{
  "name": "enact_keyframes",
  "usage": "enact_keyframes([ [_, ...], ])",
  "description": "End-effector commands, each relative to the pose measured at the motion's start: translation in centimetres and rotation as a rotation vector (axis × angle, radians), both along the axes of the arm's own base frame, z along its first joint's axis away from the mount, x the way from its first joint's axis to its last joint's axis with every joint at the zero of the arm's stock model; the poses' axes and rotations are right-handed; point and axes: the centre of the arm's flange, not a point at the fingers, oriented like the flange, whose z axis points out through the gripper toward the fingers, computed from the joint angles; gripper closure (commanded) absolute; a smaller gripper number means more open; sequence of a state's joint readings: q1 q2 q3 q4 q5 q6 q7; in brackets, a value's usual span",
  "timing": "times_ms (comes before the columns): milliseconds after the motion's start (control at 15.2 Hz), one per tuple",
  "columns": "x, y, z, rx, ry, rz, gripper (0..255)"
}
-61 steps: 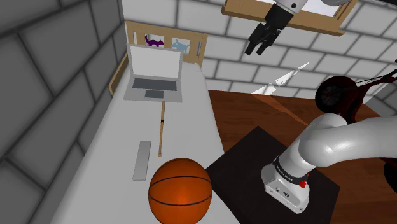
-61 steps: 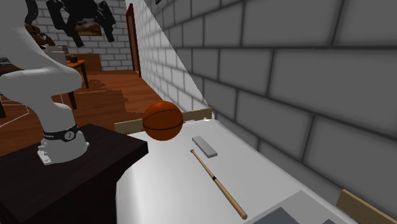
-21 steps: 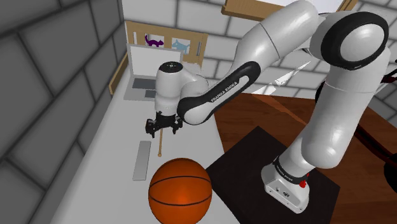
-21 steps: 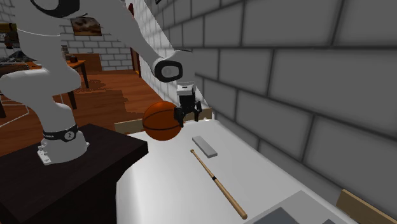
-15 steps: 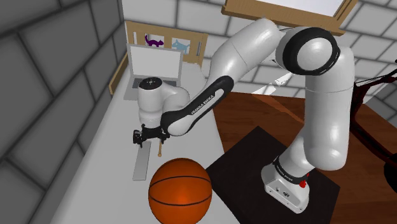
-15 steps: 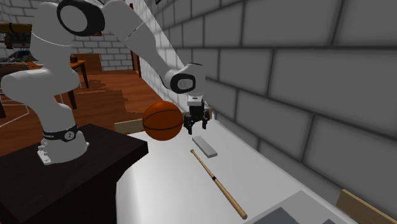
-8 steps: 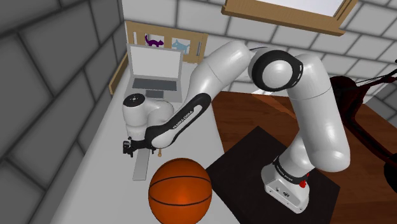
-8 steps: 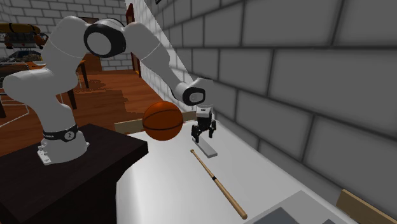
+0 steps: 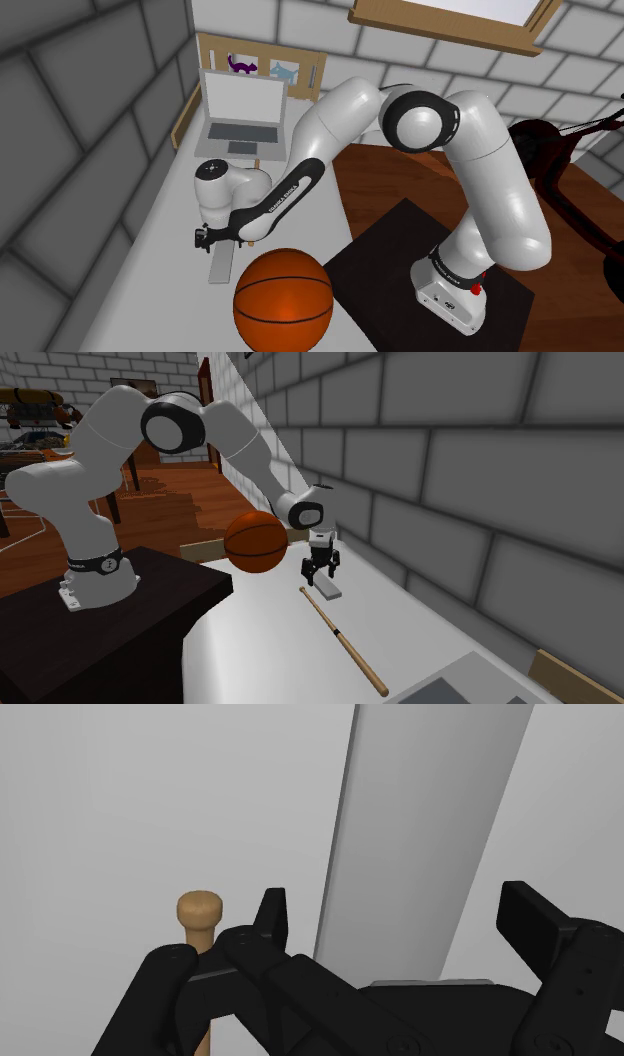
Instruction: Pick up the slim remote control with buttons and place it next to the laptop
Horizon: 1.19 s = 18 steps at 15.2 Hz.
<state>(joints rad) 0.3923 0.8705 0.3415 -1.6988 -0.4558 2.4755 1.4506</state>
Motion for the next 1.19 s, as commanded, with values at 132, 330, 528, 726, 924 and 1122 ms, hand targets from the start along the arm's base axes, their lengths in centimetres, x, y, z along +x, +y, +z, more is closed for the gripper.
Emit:
enact_keyframes([
  [132, 0.0, 0.0, -0.1, 0.0, 0.0, 0.0, 0],
  [330, 0.0, 0.0, -0.1, 0.0, 0.0, 0.0, 0],
  [528, 0.0, 0.0, -0.1, 0.0, 0.0, 0.0, 255],
  [726, 0.0, 0.0, -0.1, 0.0, 0.0, 0.0, 255],
  [924, 0.0, 0.0, -0.1, 0.0, 0.0, 0.0, 255],
  [1122, 0.0, 0.0, 1.0, 0.0, 0.0, 0.0, 255],
])
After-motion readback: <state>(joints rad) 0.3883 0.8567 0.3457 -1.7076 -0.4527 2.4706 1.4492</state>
